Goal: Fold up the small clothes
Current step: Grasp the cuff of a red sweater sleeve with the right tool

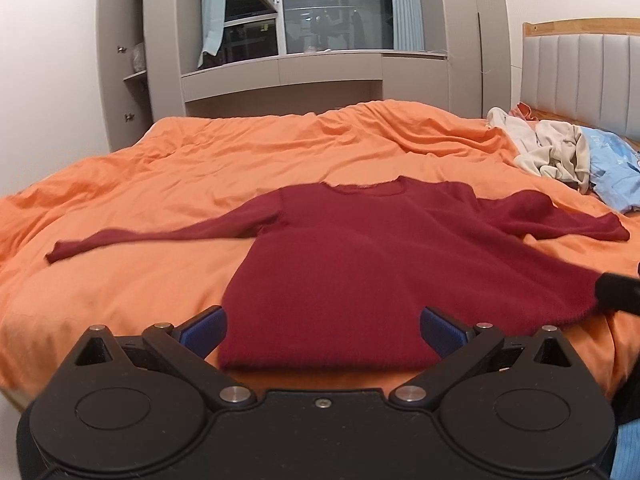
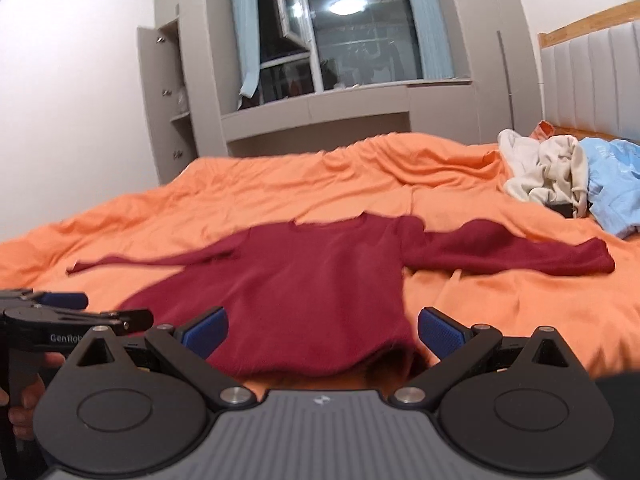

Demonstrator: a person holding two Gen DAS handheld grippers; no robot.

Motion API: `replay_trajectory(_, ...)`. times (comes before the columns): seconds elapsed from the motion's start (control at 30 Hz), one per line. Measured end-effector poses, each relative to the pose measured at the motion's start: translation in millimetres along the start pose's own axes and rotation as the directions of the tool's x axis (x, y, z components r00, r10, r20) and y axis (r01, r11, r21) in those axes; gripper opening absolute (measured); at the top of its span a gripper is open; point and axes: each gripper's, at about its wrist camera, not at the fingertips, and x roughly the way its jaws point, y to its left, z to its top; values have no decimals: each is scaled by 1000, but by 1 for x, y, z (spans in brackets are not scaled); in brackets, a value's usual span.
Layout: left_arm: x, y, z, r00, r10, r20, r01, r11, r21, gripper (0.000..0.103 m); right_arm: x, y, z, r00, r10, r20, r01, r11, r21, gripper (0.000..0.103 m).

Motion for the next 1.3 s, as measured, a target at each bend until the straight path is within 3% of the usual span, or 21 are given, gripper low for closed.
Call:
replay_trajectory(0.13,28,-8,24,1000,-21,10,21,1000,1,103,25,-35,20,1000,6,-3,-5,997,80,103)
replay_trajectory(0.37,82,-29,65,999,-43,23,42,998,47,103,70,-104,49,996,-91,4,89,976,199,103)
replay_trajectory(0.57,144,-46,98,996,-89,23,87,993,79,103,110,-168,68,985,-172,-35,173,925,337,103)
replay_trajectory(0.73,206,-54,112,993,-119,-20,120,989,85,103,145,-222,74,944,-305,-123,328,851,410,103)
replay_trajectory(0.8,225,-54,110,992,-118,-47,122,989,84,103,156,-245,74,928,-332,-170,373,814,445,103)
replay_trajectory(0.87,242,-52,104,990,-119,-73,124,990,68,103,161,-267,74,925,-335,-181,381,785,488,103)
replay_trajectory(1.1,270,-35,87,972,-152,-179,150,988,-25,103,164,-317,67,838,-503,-212,519,613,596,101)
replay_trajectory(1.17,274,-34,85,967,-161,-198,157,987,-34,103,163,-330,65,789,-571,-227,574,552,605,93)
replay_trajectory(1.23,277,-33,83,962,-165,-218,160,986,-39,103,164,-343,60,773,-586,-242,586,513,627,85)
replay_trajectory(1.3,280,-32,81,958,-167,-233,161,986,-45,103,171,-356,55,767,-580,-274,594,481,645,67)
